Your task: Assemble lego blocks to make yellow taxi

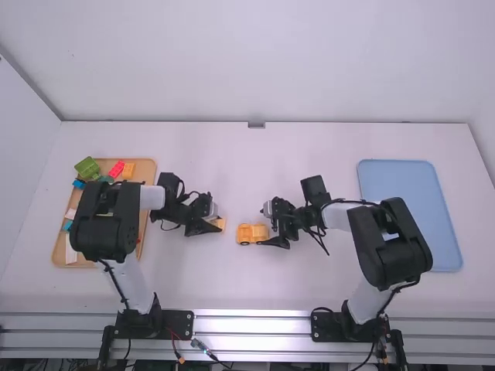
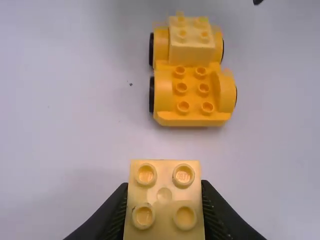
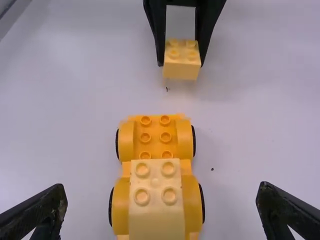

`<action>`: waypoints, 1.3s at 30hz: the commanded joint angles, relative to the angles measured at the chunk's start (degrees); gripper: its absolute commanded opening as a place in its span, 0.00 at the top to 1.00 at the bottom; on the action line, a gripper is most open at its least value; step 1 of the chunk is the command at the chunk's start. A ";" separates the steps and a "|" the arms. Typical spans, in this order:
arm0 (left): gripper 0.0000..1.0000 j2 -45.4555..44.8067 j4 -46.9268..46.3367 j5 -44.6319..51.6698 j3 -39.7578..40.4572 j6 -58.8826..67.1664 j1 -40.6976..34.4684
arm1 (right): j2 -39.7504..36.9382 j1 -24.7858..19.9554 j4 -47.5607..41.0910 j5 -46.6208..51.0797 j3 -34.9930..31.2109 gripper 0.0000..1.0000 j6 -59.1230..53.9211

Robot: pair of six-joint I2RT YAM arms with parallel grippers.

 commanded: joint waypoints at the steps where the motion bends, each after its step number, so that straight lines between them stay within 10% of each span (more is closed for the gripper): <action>1: 0.80 -0.46 0.26 3.19 0.31 -3.67 -0.09 | 0.48 -0.04 0.46 -0.46 -1.36 0.01 -0.83; 25: 0.98 -8.81 18.88 -3.06 -7.54 -23.87 -13.42 | 9.42 0.28 28.15 -7.28 -7.56 0.01 11.56; 39: 0.98 -9.35 20.06 -3.32 -7.96 -24.35 -17.29 | 15.54 0.96 27.67 -9.68 -3.28 0.01 10.93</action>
